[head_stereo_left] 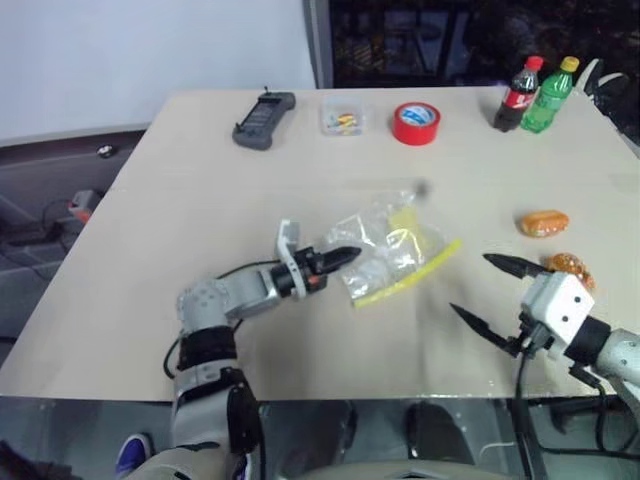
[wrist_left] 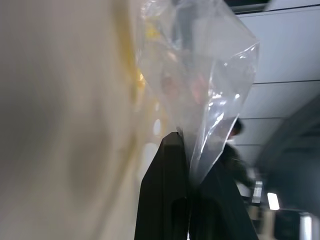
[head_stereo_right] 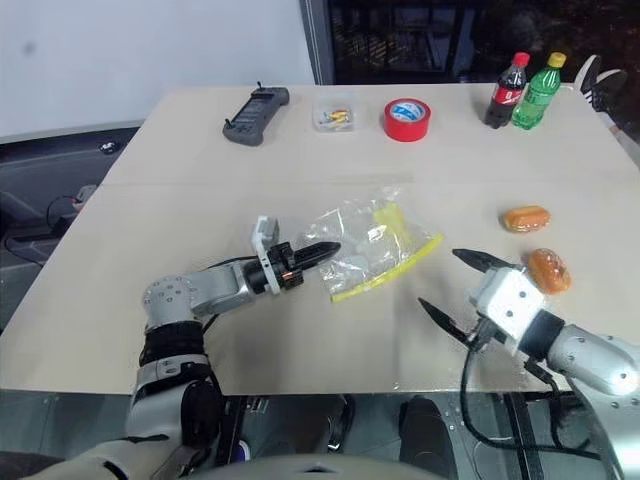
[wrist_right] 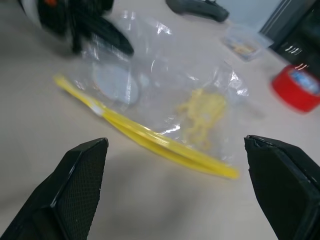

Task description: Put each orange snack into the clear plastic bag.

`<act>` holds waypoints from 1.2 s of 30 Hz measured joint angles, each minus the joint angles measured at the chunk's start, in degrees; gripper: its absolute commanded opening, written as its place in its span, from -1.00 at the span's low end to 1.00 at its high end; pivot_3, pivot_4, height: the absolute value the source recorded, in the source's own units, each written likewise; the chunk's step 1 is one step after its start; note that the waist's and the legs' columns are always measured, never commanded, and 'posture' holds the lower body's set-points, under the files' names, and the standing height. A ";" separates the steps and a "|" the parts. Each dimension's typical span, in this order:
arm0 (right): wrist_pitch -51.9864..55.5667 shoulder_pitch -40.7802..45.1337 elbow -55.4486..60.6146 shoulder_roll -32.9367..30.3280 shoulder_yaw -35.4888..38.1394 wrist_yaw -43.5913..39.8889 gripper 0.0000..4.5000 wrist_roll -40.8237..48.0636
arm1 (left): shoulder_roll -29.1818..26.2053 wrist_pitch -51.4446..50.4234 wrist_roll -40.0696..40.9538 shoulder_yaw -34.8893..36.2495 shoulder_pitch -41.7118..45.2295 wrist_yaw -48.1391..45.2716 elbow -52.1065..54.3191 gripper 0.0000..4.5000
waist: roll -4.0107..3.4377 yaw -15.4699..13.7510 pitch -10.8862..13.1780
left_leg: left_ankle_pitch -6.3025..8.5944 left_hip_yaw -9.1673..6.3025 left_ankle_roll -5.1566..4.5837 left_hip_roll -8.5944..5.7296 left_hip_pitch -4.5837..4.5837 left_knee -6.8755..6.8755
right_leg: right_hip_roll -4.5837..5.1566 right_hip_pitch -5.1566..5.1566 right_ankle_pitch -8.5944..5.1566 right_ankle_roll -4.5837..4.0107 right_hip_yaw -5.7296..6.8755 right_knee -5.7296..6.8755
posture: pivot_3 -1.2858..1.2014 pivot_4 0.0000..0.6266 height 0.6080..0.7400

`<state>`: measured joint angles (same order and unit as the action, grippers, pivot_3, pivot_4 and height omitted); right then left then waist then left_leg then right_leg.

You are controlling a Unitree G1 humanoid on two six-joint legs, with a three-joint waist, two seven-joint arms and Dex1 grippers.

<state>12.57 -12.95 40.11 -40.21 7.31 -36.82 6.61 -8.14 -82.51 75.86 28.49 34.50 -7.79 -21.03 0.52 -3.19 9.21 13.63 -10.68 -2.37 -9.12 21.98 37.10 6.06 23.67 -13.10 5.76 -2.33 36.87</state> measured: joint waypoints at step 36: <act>-23.22 41.48 -55.67 21.31 -23.19 43.73 -0.97 -39.60 | -0.64 16.23 34.79 -2.59 0.99 36.24 10.60 -1.00 | 0.30 2.87 0.14 | -0.19 0.38 -0.06 0.25 -0.01 0.03 | -0.35 0.25 0.24 -0.40 -0.43 0.24 | 0.03 -0.52 1.00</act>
<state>-10.65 28.53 -15.56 -18.91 -15.87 6.91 -33.00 -8.78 -66.28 110.65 25.90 35.49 28.45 -10.43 0.82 -0.31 9.36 13.44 -10.30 -2.42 -8.87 21.96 37.14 5.72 23.92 -12.86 5.36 -2.77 37.12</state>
